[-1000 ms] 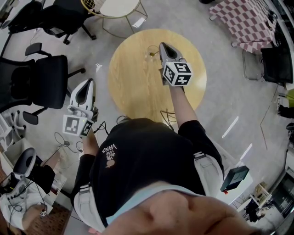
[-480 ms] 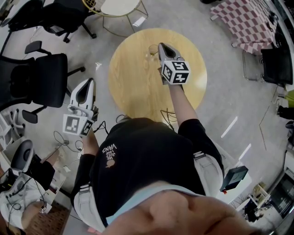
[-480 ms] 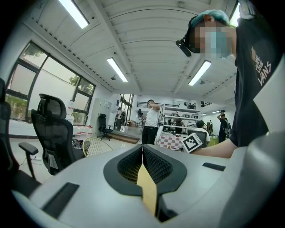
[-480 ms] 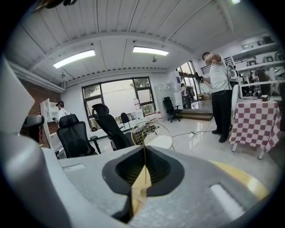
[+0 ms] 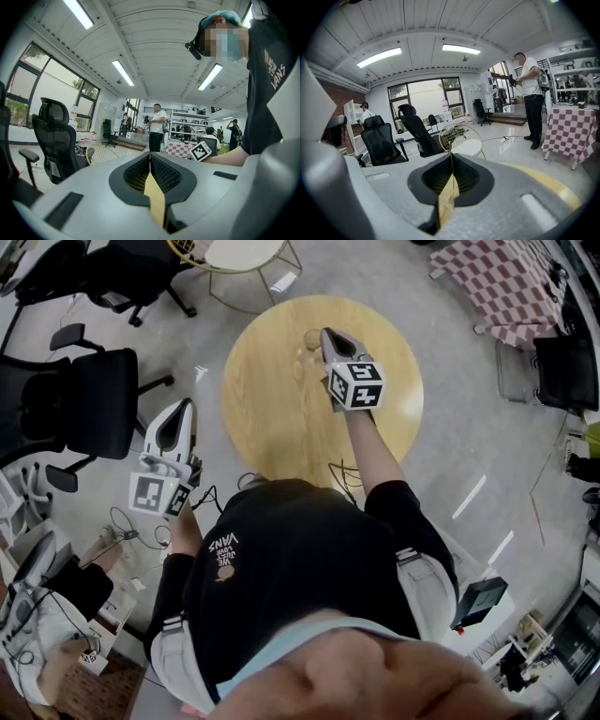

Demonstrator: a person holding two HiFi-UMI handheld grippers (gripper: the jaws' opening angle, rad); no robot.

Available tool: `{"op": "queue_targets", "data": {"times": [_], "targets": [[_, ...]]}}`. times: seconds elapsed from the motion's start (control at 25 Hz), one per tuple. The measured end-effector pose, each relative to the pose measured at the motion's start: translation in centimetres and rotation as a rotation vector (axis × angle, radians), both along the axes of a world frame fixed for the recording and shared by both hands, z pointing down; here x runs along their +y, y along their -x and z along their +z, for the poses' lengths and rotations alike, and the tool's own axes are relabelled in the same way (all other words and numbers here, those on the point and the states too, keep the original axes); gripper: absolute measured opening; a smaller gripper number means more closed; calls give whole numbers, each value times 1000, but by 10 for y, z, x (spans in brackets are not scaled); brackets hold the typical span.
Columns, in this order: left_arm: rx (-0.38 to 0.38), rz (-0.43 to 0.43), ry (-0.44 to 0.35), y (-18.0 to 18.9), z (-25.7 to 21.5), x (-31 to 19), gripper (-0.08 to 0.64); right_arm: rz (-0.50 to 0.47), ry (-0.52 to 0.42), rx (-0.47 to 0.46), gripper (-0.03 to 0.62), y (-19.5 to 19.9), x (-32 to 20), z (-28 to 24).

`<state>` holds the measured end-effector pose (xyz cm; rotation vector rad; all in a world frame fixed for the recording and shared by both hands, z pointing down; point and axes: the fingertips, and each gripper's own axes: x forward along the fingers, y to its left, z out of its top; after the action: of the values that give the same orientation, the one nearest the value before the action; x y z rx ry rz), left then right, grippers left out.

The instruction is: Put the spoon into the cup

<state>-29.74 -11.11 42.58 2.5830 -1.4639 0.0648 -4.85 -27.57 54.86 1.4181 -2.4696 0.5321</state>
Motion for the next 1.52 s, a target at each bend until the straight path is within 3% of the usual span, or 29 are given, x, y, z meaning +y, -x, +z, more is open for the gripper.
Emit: {"op": "queue_targets", "data": {"times": [1.04,1.52], "targets": [[-2,-1,3,0,2,0,-3,-17,21,77,-2,8,-2,21],[1,-1,7,1,3,-1,-3,12,-5,52,2,4,-5,15]]}}
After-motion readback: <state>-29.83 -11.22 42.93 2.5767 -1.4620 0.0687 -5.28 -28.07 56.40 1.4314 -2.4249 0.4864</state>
